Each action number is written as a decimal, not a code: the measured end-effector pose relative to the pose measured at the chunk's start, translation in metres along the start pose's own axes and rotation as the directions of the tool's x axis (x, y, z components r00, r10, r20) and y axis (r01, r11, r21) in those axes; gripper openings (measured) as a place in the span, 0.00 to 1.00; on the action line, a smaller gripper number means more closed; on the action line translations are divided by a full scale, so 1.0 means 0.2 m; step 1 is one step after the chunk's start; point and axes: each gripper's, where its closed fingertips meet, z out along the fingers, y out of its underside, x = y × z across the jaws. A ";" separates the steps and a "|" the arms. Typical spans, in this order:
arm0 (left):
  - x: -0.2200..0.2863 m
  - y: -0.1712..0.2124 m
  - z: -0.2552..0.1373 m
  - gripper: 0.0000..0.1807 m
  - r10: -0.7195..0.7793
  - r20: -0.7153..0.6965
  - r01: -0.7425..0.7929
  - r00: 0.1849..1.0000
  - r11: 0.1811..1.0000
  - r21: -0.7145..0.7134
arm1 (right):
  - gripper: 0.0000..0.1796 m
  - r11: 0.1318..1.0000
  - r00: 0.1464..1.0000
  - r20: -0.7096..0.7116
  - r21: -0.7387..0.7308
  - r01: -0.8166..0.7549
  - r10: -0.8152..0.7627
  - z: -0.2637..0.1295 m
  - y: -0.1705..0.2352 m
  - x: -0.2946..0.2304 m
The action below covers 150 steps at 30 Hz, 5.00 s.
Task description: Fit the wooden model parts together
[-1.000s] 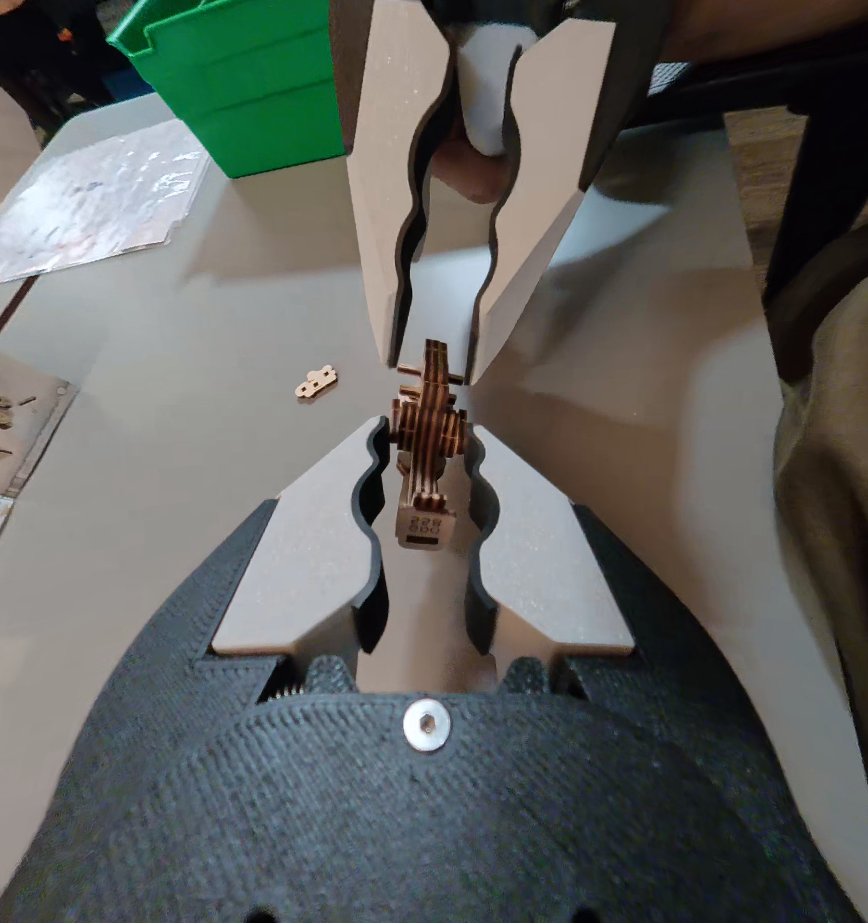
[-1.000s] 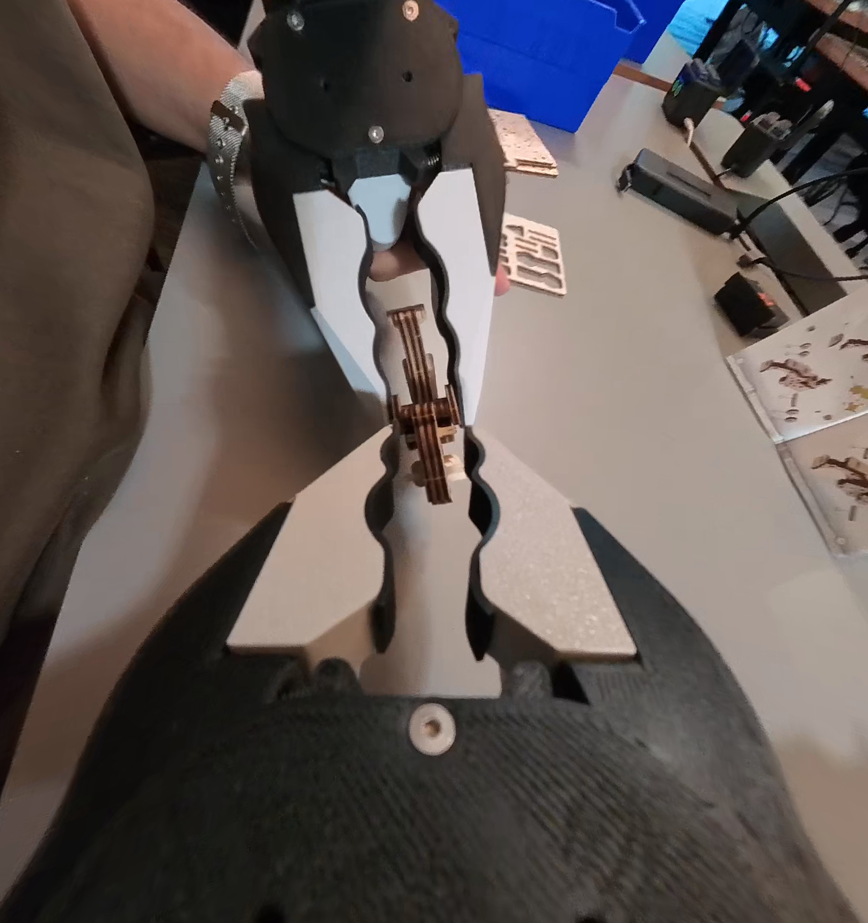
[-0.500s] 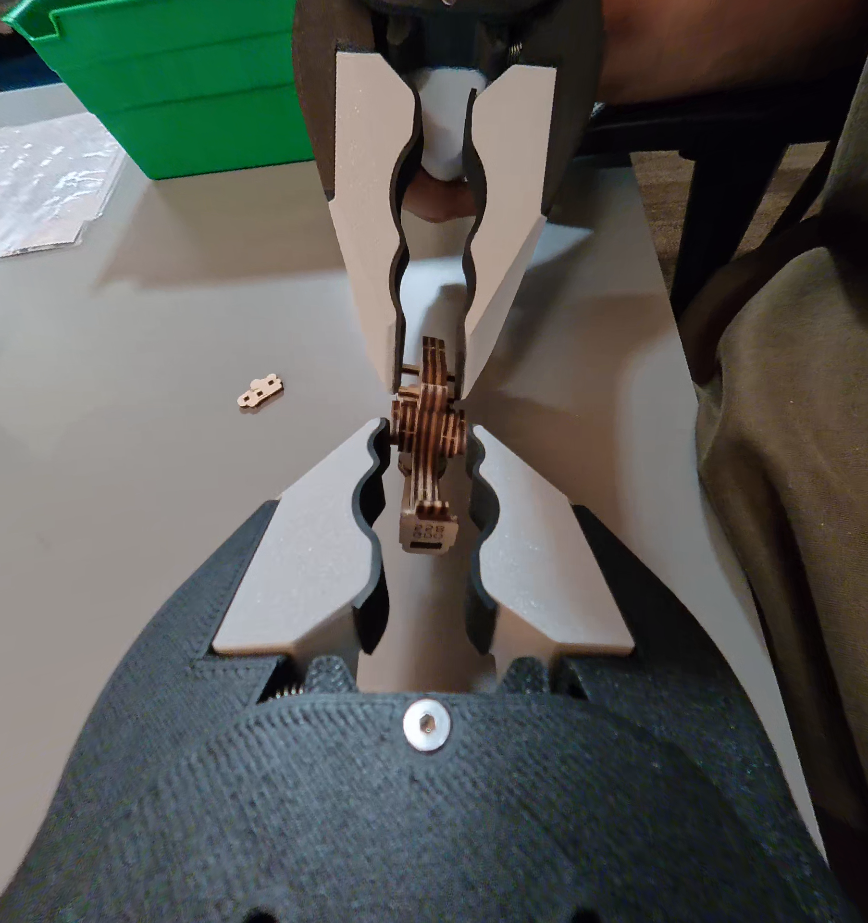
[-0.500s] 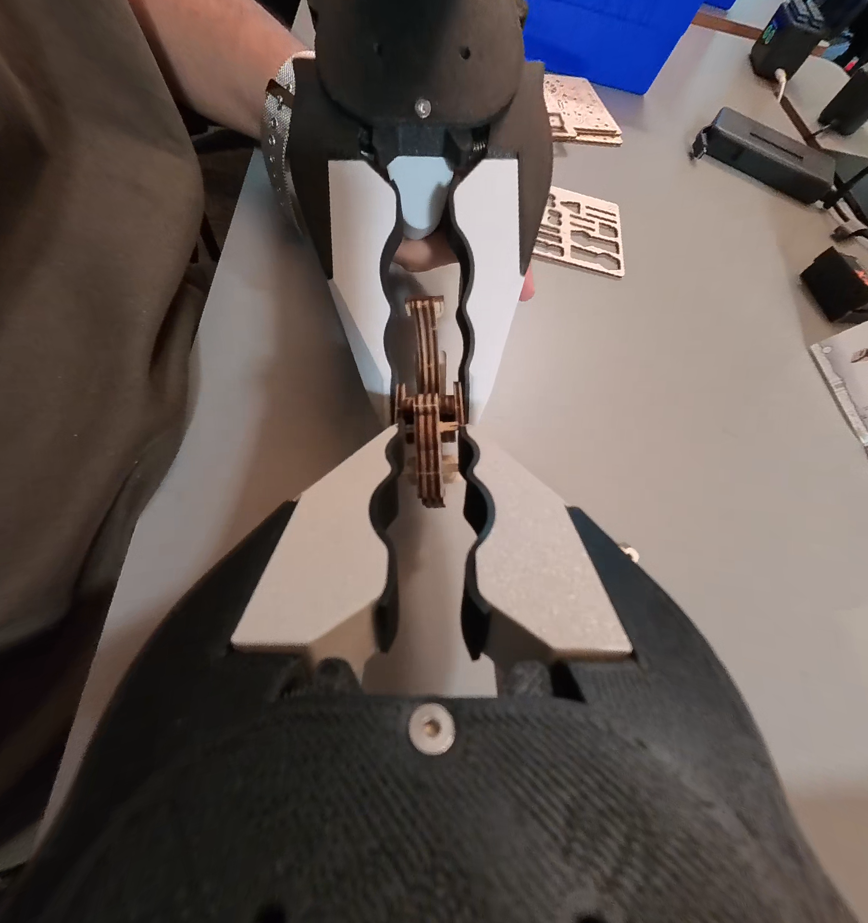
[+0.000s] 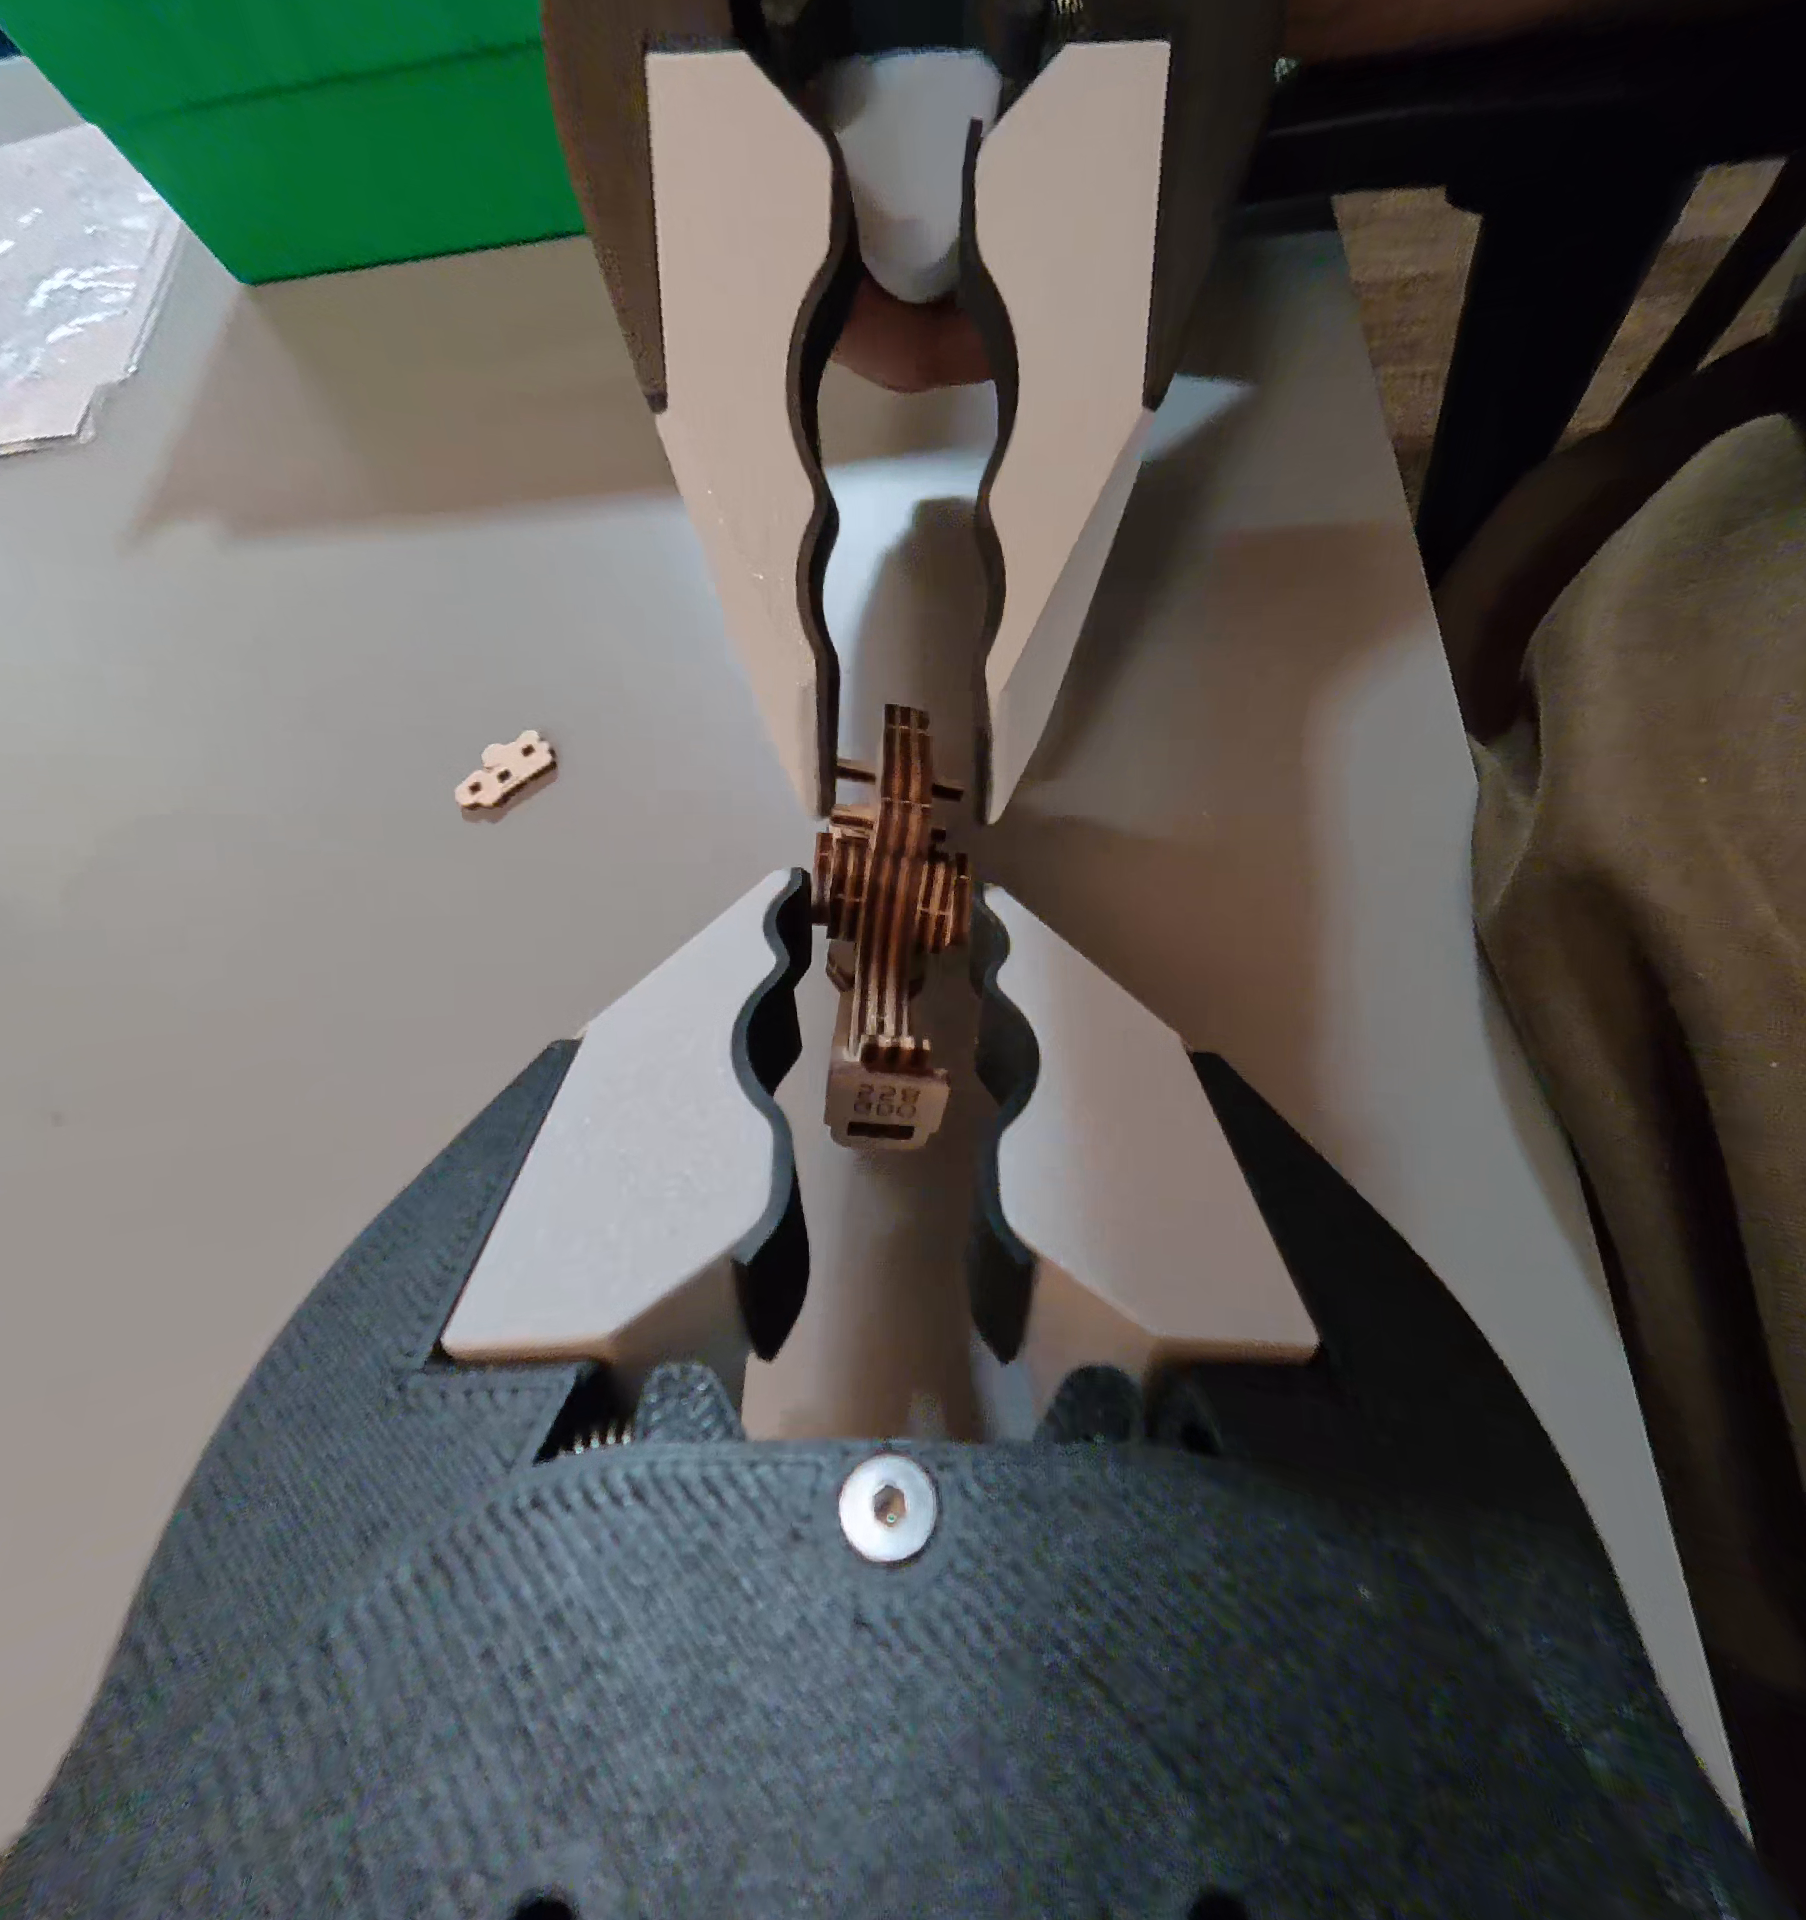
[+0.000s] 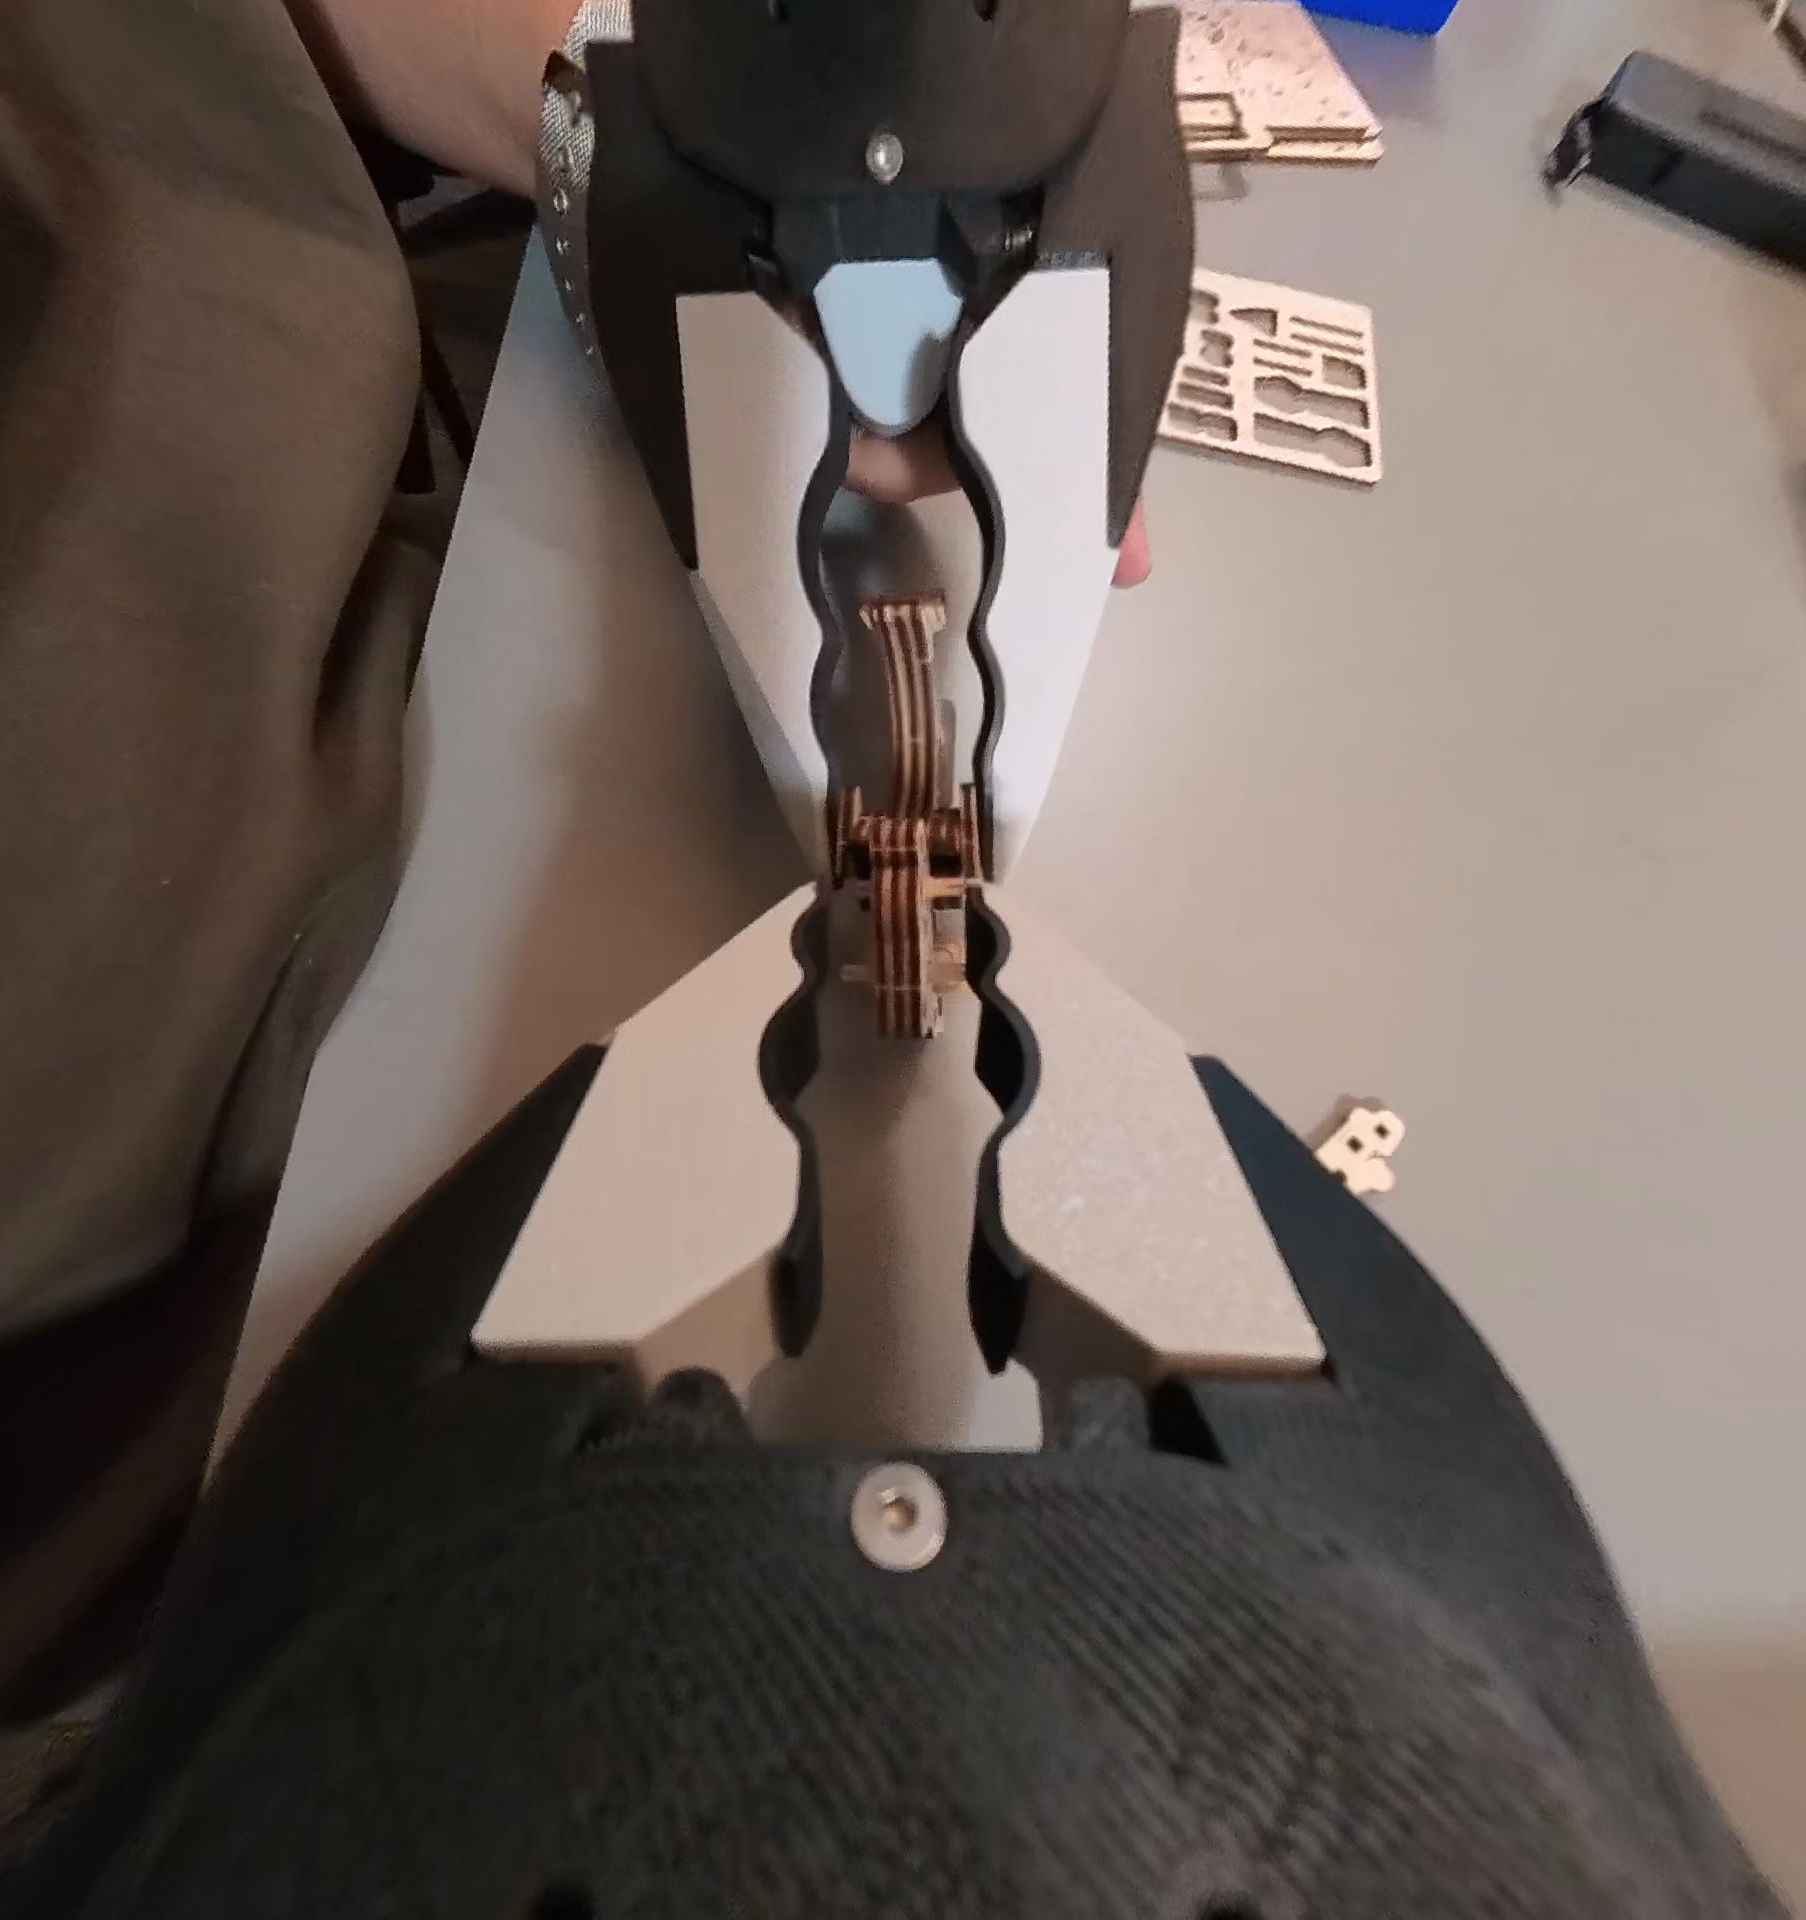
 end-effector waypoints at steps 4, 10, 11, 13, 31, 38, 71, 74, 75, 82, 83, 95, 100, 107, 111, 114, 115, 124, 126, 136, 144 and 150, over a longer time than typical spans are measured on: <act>0.01 0.00 0.00 0.14 0.007 0.000 -0.007 1.000 1.000 -0.001 | 0.16 0.999 0.998 0.038 0.002 -0.040 0.040 -0.01 0.00 -0.02; 0.02 -0.02 0.00 0.14 -0.013 -0.025 0.014 1.000 1.000 0.018 | 0.12 0.999 0.999 0.038 0.004 -0.038 0.038 -0.03 -0.01 -0.02; 0.02 -0.02 0.00 0.14 -0.013 -0.030 0.013 0.999 1.000 0.017 | 0.12 0.999 0.998 0.041 0.001 -0.041 0.041 -0.03 0.00 -0.02; 0.03 -0.02 0.01 0.14 -0.010 -0.037 0.010 0.999 1.000 0.012 | 0.10 0.999 0.997 0.049 -0.006 -0.054 0.054 -0.03 0.01 -0.02; 0.03 -0.02 0.00 0.14 -0.030 -0.051 0.031 0.998 0.999 0.018 | 0.08 0.998 0.999 0.019 -0.054 -0.037 0.038 -0.03 0.00 -0.01; 0.01 -0.02 -0.01 0.14 -0.070 -0.054 0.072 0.996 0.997 0.040 | 0.05 1.000 0.999 -0.033 -0.003 0.018 -0.018 -0.03 -0.03 0.01; 0.02 -0.04 -0.03 0.14 -0.064 -0.072 0.068 0.995 0.996 0.060 | 0.25 0.999 0.995 -0.100 0.050 -0.012 0.016 -0.03 -0.04 0.08; 0.02 -0.03 -0.03 0.14 -0.054 -0.059 0.057 0.997 0.997 0.055 | 0.11 0.998 0.999 -0.016 0.059 -0.030 0.031 -0.02 -0.04 0.02; 0.02 -0.03 -0.03 0.14 -0.056 -0.070 0.060 0.996 0.997 0.057 | 0.08 0.998 1.000 -0.002 0.053 -0.018 0.018 -0.02 -0.04 0.00; 0.00 -0.04 -0.05 0.14 -0.078 -0.061 0.082 0.995 0.994 0.077 | 0.19 0.997 0.995 -0.099 0.074 -0.015 0.022 -0.03 -0.06 0.08; 0.00 -0.04 -0.05 0.14 -0.079 -0.060 0.084 0.995 0.993 0.078 | 0.21 0.997 0.994 -0.103 0.080 -0.022 0.031 -0.03 -0.06 0.08; -0.01 -0.04 -0.05 0.14 -0.081 -0.055 0.085 0.995 0.993 0.079 | 0.20 0.996 0.993 -0.114 0.079 -0.029 0.038 -0.03 -0.06 0.09; 0.02 -0.04 -0.04 0.14 -0.058 -0.068 0.063 0.996 0.996 0.064 | 0.08 0.999 1.000 -0.008 0.045 -0.028 0.028 -0.02 -0.04 0.01; 0.00 -0.03 -0.04 0.14 -0.065 -0.046 0.068 0.997 0.996 0.064 | 0.20 0.998 0.993 -0.118 0.054 -0.015 0.022 -0.01 -0.05 0.09; 0.01 -0.03 -0.04 0.14 -0.049 -0.050 0.052 0.998 0.997 0.054 | 0.09 0.999 0.999 -0.038 0.040 -0.016 0.018 0.00 -0.04 0.02; 0.01 -0.02 -0.03 0.14 -0.031 -0.037 0.033 0.999 0.999 0.042 | 0.08 1.000 0.999 -0.045 0.020 -0.001 0.002 0.00 -0.03 0.02; 0.00 -0.03 -0.03 0.14 -0.034 -0.030 0.036 0.999 0.998 0.046 | 0.09 1.000 0.998 -0.059 0.031 0.000 0.002 0.00 -0.04 0.03; 0.02 -0.03 -0.03 0.14 -0.047 -0.061 0.050 0.997 0.997 0.054 | 0.08 0.998 0.999 0.000 0.036 -0.050 0.050 -0.01 -0.03 0.01; 0.03 -0.04 -0.03 0.14 -0.038 -0.061 0.042 0.997 0.998 0.054 | 0.08 0.999 0.999 0.007 0.027 -0.045 0.045 -0.01 -0.03 0.00; 0.05 -0.02 -0.02 0.15 -0.118 -0.138 0.128 0.983 0.990 0.063 | 0.08 0.998 0.997 0.039 0.016 -0.060 0.059 -0.01 -0.02 -0.01; 0.08 -0.03 -0.01 0.17 -0.129 -0.176 0.143 0.976 0.987 0.068 | 0.09 0.996 0.995 0.070 0.032 -0.078 0.075 -0.03 -0.04 -0.03; 0.10 -0.05 -0.02 0.15 -0.110 -0.184 0.127 0.977 0.989 0.080 | 0.09 0.995 0.992 0.092 0.037 -0.091 0.087 -0.03 -0.06 -0.04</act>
